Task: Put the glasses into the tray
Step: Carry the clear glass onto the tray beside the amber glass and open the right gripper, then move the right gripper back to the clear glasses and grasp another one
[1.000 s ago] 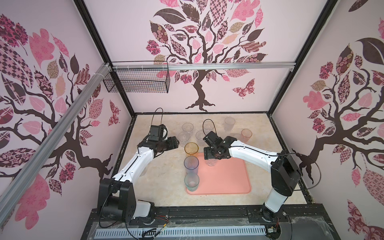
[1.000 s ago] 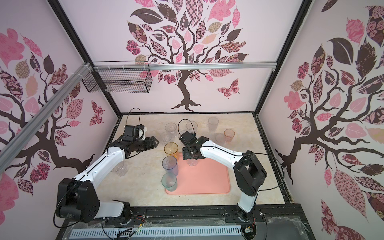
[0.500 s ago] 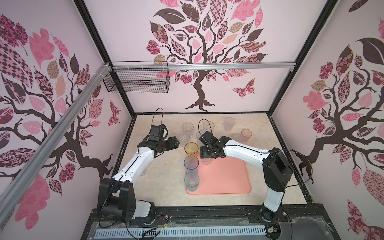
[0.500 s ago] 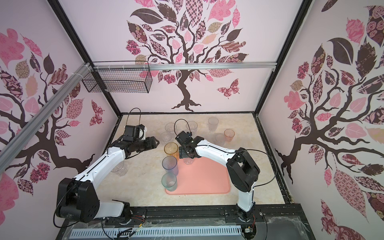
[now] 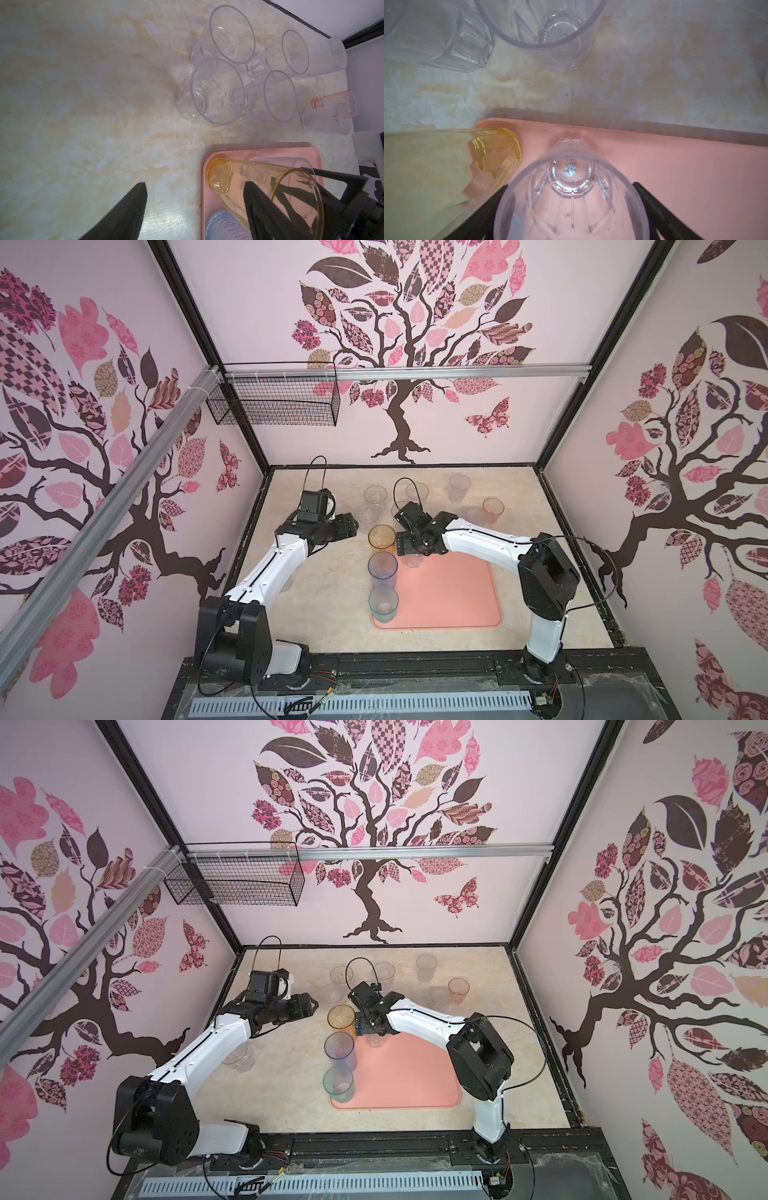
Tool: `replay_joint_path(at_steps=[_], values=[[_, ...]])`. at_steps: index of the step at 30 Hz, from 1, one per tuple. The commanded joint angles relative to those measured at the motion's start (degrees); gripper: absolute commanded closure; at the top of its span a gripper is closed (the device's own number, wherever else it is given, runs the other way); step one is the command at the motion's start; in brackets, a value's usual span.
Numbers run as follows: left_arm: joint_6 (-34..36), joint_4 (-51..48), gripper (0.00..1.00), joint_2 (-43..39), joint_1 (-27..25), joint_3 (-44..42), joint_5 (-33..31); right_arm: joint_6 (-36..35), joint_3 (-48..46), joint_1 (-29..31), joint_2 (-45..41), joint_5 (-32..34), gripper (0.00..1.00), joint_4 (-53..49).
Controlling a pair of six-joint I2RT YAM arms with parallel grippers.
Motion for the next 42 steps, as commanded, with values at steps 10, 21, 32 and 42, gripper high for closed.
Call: replay_joint_path(at_steps=[10,21,32,42], values=[[1.11,0.85,0.23,-0.41,-0.19,-1.42,-0.62,0.33,2.11,0.33,-3.06,-0.62,0.04,-2.53],[2.08,-0.29,0.23,-2.07,-0.17,-0.24,-2.72,-2.59,5.01,-0.32,-10.78,2.77,0.03,-6.77],[6.38,-0.60,0.22,-2.34,-6.89,8.30,-10.18,-8.71,13.58,-12.67,-8.79,-0.98,0.08,-6.32],[15.98,5.49,0.15,3.44,-13.04,13.34,-15.39,-7.81,28.10,-20.32,7.49,-4.46,0.43,-5.31]])
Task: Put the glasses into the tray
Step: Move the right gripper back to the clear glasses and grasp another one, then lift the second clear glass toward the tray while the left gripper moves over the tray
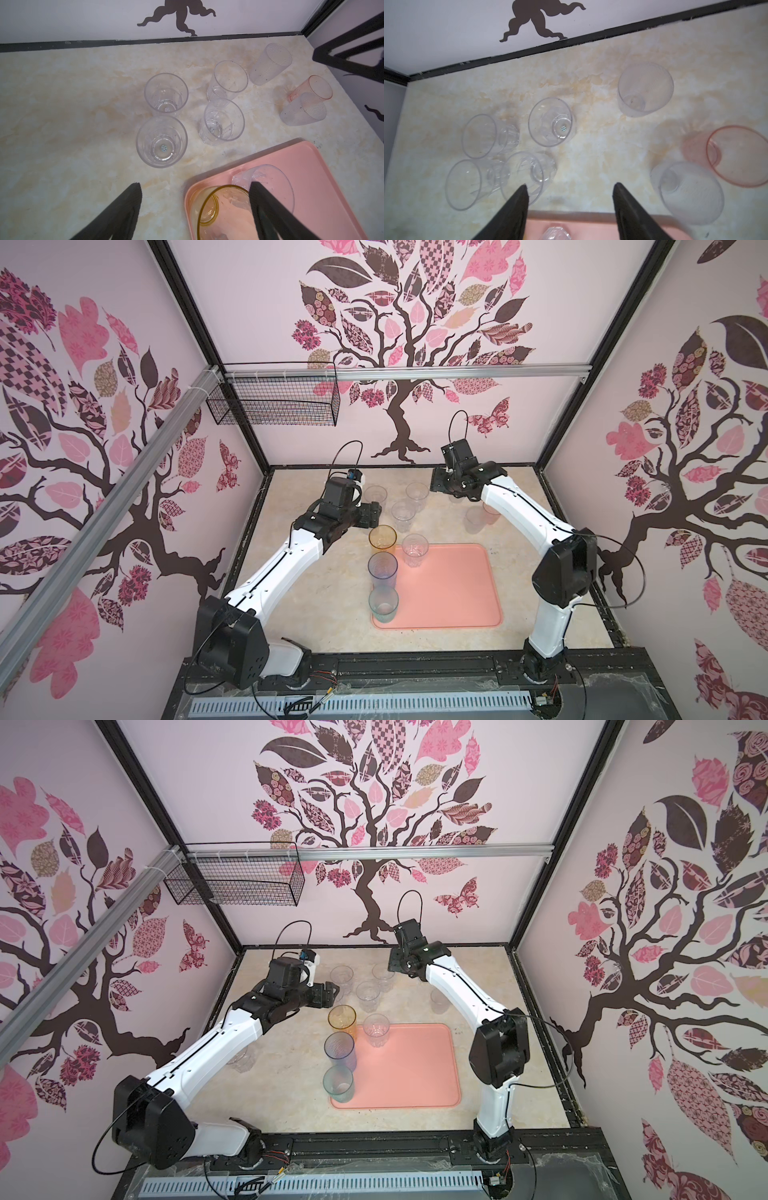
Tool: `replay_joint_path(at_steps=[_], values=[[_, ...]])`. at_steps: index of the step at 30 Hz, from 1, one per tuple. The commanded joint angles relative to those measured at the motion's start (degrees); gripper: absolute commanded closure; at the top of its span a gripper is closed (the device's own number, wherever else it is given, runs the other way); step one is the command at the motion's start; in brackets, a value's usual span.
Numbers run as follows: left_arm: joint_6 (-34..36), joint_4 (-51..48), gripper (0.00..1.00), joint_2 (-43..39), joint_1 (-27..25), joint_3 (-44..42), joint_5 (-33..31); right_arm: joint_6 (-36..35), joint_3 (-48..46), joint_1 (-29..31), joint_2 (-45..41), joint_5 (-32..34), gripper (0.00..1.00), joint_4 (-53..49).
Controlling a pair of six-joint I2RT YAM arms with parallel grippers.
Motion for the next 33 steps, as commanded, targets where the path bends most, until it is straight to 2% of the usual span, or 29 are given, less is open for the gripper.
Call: replay_joint_path(at_steps=[1,6,11,20,26,33], values=[[4.76,2.05,0.15,2.61,0.05,4.06,-3.86,0.47,6.01,-0.36,6.77,-1.52,0.46,-0.98],[6.50,3.77,0.15,4.20,-0.03,4.23,-1.72,1.07,13.55,-0.73,15.15,-1.25,0.53,-3.32],[6.60,5.91,0.15,3.77,0.04,2.09,1.03,0.69,18.63,-1.12,20.77,-1.43,0.54,-4.81],[6.69,4.42,0.15,5.71,0.07,4.17,2.71,-1.47,28.29,-2.03,29.94,-1.51,0.54,-7.89],[5.43,1.08,0.16,10.84,-0.01,9.66,7.42,-1.87,30.57,-2.11,34.49,-2.58,0.62,-7.64],[4.04,-0.95,0.17,15.53,0.00,13.92,9.38,-2.61,30.44,-2.16,34.84,-2.18,0.76,-7.28]])
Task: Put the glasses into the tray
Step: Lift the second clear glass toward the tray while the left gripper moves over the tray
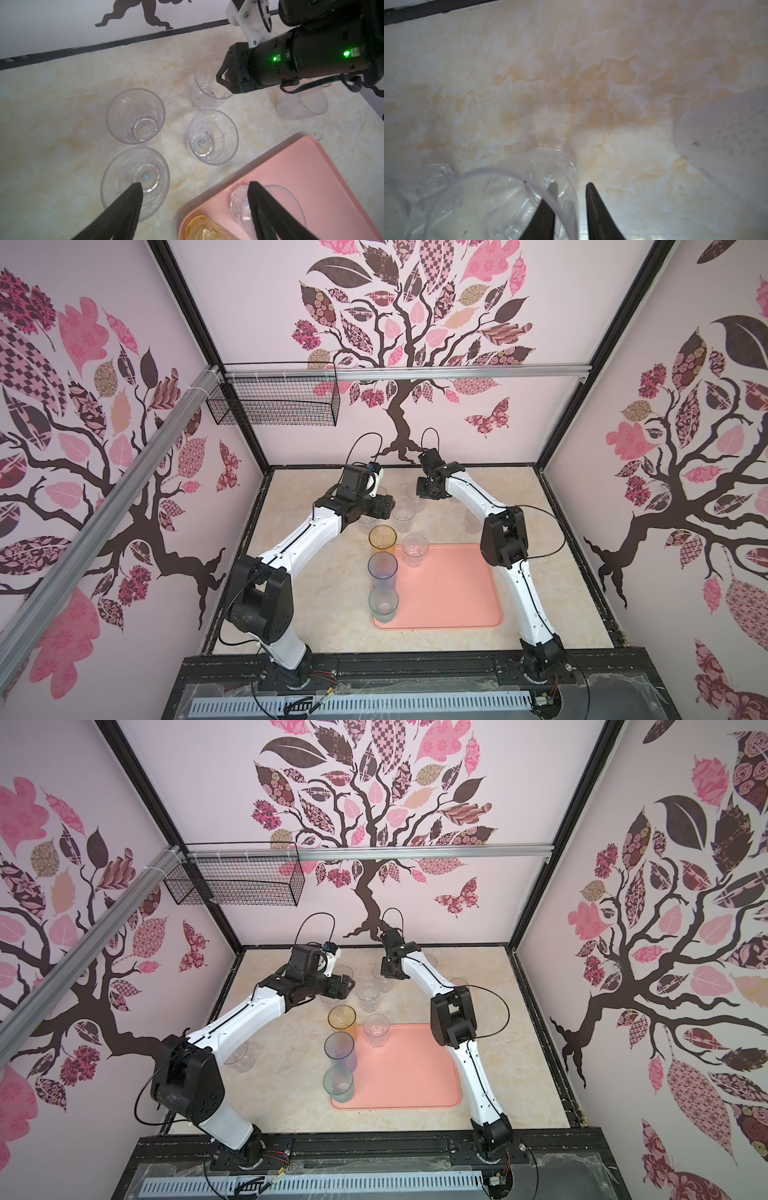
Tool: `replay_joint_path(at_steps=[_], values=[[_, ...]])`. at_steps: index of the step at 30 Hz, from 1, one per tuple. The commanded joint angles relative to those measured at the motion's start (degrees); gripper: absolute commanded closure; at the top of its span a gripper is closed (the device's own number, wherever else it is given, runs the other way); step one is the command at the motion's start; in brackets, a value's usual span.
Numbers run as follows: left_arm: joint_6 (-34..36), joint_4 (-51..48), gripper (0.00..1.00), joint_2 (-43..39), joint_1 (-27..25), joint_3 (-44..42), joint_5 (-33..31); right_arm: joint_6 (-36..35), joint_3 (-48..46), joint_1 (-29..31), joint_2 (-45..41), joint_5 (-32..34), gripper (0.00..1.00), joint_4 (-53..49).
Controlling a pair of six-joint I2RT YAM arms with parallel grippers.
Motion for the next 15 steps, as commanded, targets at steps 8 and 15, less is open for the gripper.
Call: replay_joint_path(at_steps=[8,15], values=[[-1.44,-3.54,0.18,2.69,-0.03,5.57,1.95,-2.90,1.05,-0.28,-1.19,3.02,0.92,-0.88],[-2.22,-5.38,0.19,0.65,-0.04,6.11,0.04,-3.74,0.66,-0.28,-7.41,4.69,0.97,-1.97]])
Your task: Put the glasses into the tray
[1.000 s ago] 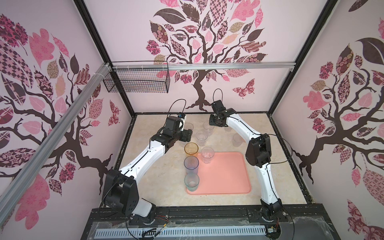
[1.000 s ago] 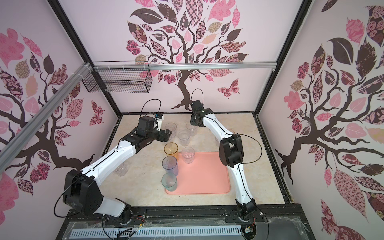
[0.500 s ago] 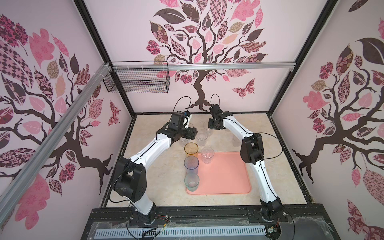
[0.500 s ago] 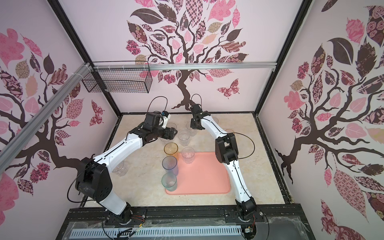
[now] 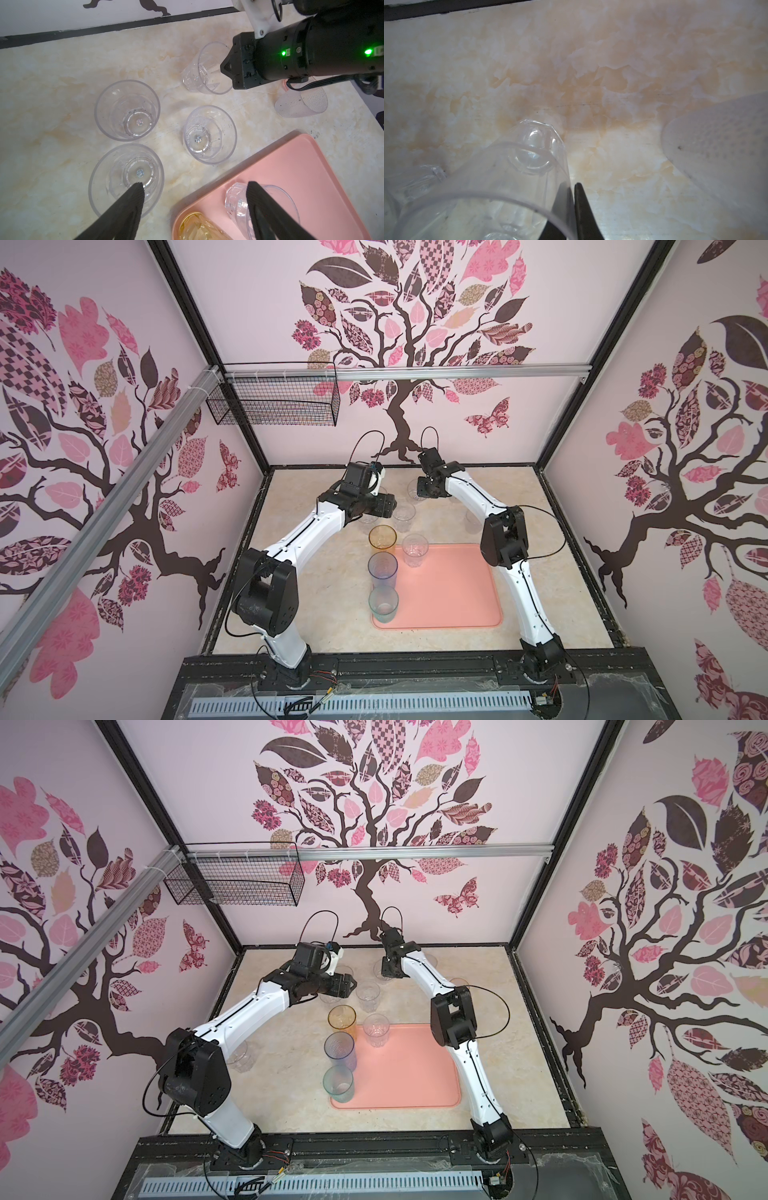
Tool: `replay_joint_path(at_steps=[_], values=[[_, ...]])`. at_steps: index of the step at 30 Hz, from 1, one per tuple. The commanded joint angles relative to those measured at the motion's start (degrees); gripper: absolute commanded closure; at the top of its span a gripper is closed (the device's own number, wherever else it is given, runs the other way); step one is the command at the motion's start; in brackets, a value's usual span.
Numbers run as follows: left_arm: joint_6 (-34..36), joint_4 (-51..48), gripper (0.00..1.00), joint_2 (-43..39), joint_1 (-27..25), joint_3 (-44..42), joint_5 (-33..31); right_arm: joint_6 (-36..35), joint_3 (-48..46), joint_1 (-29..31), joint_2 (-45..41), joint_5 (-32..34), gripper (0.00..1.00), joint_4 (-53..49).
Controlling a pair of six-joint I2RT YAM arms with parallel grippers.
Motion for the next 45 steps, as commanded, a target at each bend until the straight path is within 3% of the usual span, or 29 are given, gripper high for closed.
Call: replay_joint_path(at_steps=[1,8,17,26,36,45], values=[[-0.55,-1.53,0.19,-2.41,-0.05,2.68,-0.84,-1.14,0.42,-0.30,-7.78,2.23,0.97,-1.86],[-0.06,-2.91,0.19,-7.44,-0.30,1.59,-1.61,-0.19,-4.74,-0.30,-16.87,2.11,0.97,-2.34],[1.62,-5.96,0.19,-18.12,-1.09,-4.42,-2.00,1.68,-29.42,0.98,-36.80,-0.48,0.93,4.05],[2.23,-10.63,0.20,-27.77,-2.05,-10.00,0.36,2.15,-46.16,6.47,-52.43,-0.41,0.94,0.51],[1.84,-14.90,0.20,-36.78,-11.39,-15.54,-3.51,8.35,-59.56,15.44,-64.01,1.14,0.93,-7.21],[-2.39,-12.63,0.20,-39.79,-17.84,-22.11,-6.60,14.14,-67.24,22.72,-64.34,-0.09,0.93,-8.89]])
